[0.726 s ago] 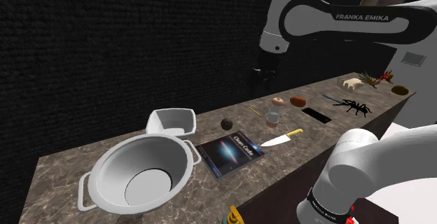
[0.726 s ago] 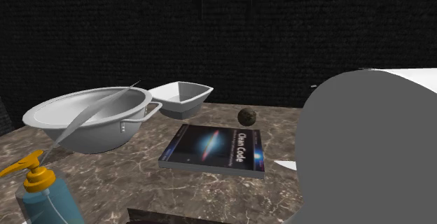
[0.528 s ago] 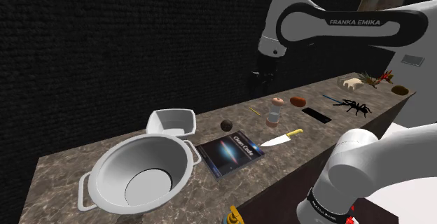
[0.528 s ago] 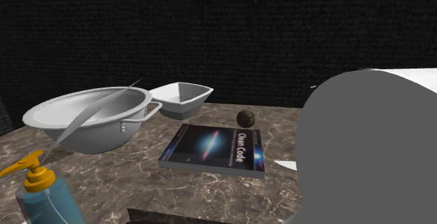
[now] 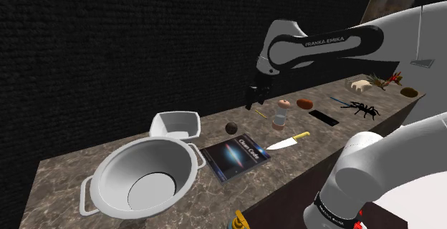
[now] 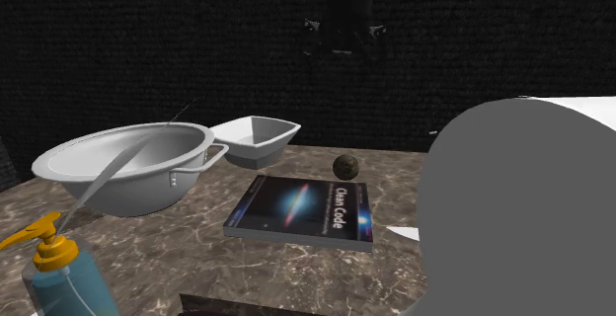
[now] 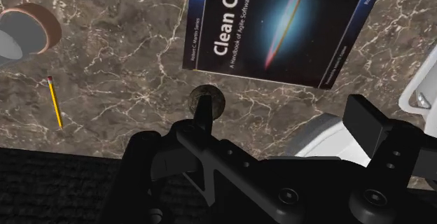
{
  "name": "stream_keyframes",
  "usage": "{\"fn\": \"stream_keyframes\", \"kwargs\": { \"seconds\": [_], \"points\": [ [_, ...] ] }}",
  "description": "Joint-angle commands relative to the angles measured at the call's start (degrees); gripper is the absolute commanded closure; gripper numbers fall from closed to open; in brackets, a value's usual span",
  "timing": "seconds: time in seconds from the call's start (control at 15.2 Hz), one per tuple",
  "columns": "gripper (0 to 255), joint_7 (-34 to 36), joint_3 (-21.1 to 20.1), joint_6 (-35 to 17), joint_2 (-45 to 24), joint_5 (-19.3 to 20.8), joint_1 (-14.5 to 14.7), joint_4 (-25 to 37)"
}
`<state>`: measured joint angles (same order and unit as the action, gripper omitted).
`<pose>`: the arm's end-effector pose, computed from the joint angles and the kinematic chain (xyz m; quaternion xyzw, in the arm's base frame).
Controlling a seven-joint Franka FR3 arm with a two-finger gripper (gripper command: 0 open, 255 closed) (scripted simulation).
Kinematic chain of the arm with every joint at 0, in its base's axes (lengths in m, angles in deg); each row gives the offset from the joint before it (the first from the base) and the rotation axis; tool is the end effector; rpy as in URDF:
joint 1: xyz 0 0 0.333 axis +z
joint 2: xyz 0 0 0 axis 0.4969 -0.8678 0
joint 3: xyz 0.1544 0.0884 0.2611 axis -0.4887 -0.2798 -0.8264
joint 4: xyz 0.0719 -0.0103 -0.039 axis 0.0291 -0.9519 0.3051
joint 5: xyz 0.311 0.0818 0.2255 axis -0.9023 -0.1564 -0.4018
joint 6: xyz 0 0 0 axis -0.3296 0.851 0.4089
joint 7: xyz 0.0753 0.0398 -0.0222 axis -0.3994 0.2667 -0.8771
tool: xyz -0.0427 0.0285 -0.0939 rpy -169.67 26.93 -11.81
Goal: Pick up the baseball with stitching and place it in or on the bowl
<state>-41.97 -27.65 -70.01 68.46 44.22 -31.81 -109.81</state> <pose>0.3766 -0.0476 0.4847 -0.9968 0.0359 -0.0629 0.0342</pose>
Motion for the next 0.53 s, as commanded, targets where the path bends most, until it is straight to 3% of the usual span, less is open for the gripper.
{"fn": "stream_keyframes", "kwargs": {
  "seconds": [0.0, 0.46],
  "points": [
    [0, -2.1, 1.5, -4.6, -3.8, -0.4, 0.1, -0.2],
    [0, -11.4, 7.0, -18.5, -18.0, -5.2, 1.6, 1.1]
  ]
}}
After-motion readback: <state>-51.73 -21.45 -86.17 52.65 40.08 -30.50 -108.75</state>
